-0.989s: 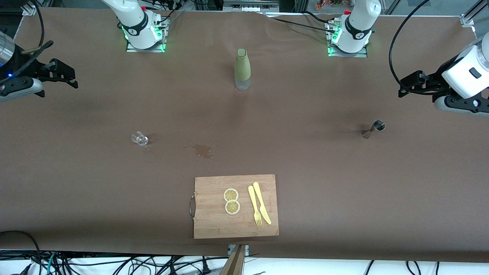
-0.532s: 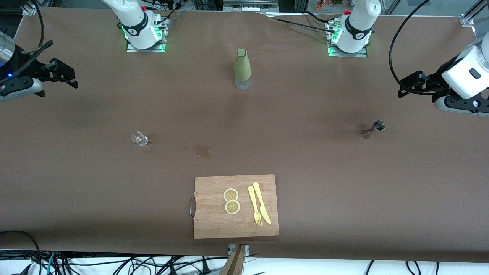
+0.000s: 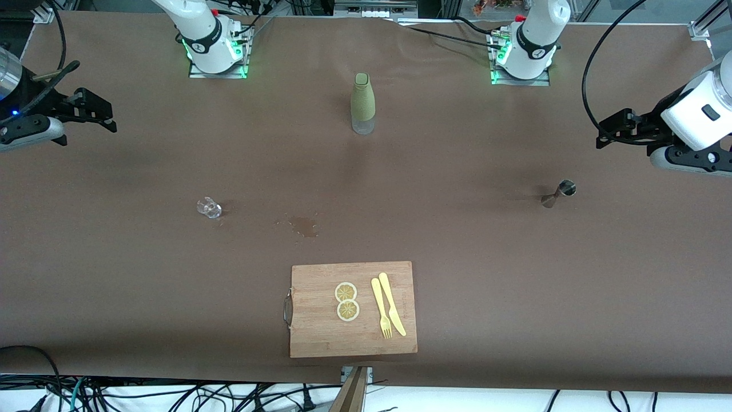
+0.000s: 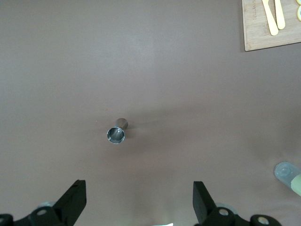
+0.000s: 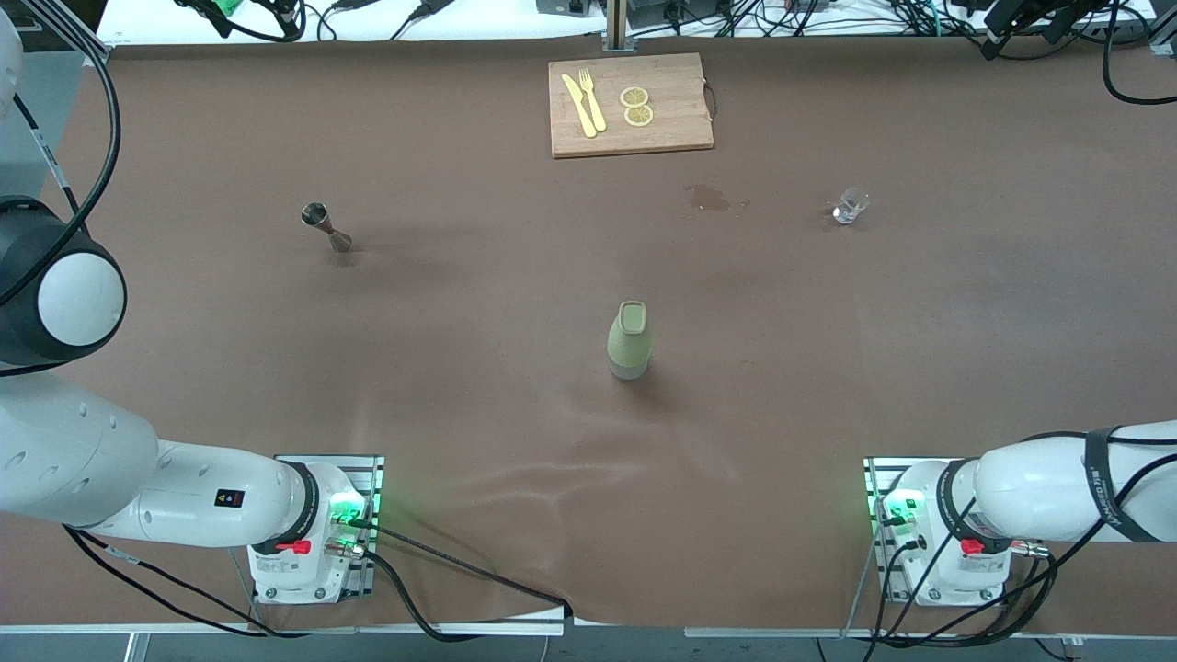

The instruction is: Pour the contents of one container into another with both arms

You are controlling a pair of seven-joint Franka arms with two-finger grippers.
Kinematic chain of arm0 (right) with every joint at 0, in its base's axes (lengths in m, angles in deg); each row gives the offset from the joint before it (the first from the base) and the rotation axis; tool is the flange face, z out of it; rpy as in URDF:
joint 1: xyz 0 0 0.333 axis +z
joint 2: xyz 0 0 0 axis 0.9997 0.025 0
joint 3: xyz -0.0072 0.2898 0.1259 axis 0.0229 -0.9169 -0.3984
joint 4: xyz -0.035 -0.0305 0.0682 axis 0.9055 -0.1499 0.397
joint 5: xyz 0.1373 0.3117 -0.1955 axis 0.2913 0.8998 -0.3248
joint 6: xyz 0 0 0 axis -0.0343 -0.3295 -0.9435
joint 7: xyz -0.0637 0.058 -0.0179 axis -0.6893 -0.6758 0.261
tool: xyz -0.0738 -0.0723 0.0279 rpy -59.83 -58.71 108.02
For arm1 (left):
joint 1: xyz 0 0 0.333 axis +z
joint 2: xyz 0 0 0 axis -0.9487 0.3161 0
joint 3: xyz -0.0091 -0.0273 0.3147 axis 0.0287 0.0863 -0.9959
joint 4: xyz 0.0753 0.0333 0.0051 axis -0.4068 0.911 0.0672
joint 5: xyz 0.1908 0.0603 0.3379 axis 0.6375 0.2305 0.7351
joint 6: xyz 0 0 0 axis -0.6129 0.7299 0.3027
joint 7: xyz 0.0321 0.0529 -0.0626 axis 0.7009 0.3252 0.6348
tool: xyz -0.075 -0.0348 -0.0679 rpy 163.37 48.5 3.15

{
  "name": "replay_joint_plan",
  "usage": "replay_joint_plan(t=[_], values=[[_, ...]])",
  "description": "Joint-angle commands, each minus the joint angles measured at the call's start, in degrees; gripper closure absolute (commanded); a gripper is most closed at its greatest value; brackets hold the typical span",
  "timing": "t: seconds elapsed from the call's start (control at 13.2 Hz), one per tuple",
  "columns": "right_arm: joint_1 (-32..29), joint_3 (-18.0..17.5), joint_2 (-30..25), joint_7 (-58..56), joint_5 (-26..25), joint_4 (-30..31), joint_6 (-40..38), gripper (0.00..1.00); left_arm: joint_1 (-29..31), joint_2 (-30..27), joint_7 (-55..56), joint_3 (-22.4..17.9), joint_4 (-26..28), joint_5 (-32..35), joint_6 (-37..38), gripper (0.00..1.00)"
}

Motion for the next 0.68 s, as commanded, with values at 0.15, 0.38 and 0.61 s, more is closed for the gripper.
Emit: replay_joint_plan(t=[0.15,0.38,0.61], values=[[-0.12,0.38,-0.6,-1.02,0.83,0.29,-0.23,0.0,0.2,0.76,-0.14,0.06,-1.58,0.38,0.28,0.0],[-0.12,0.38,-0.6,-0.94,0.83,0.29,-0.23,0.0,0.2,0.76,-0.14,-0.03,-1.58,0.03,0.28,0.0],[-0.12,0.38,-0.6,-0.93,0.74,0.37,-0.23,0.0,0.2,0.76,-0.14,-0.03,-1.58,0.02,0.28,0.0]])
